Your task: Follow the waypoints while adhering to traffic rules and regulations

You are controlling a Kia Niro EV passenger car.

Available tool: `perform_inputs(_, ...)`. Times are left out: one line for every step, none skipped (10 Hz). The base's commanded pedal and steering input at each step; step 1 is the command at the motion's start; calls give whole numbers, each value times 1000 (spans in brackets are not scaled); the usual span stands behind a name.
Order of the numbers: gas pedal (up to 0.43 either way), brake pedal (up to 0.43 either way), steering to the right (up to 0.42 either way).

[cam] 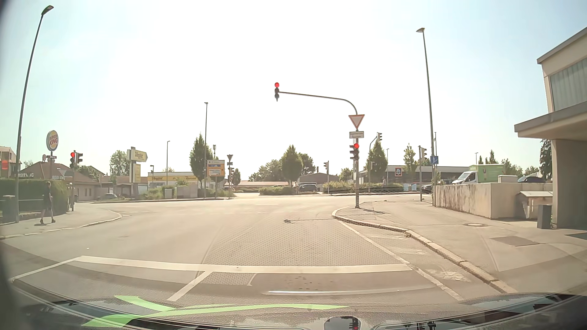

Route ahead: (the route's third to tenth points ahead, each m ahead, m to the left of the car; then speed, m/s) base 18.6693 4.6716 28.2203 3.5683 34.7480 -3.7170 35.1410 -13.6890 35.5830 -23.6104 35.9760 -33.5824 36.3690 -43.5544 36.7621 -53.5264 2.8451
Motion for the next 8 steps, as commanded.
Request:
perform_inputs(0,213,-30)
perform_inputs(0,238,-30)
perform_inputs(0,250,-30)
perform_inputs(0,256,-30)
perform_inputs(0,262,-27)
perform_inputs(0,268,-21)
perform_inputs(0,268,-19)
perform_inputs(0,268,-19)
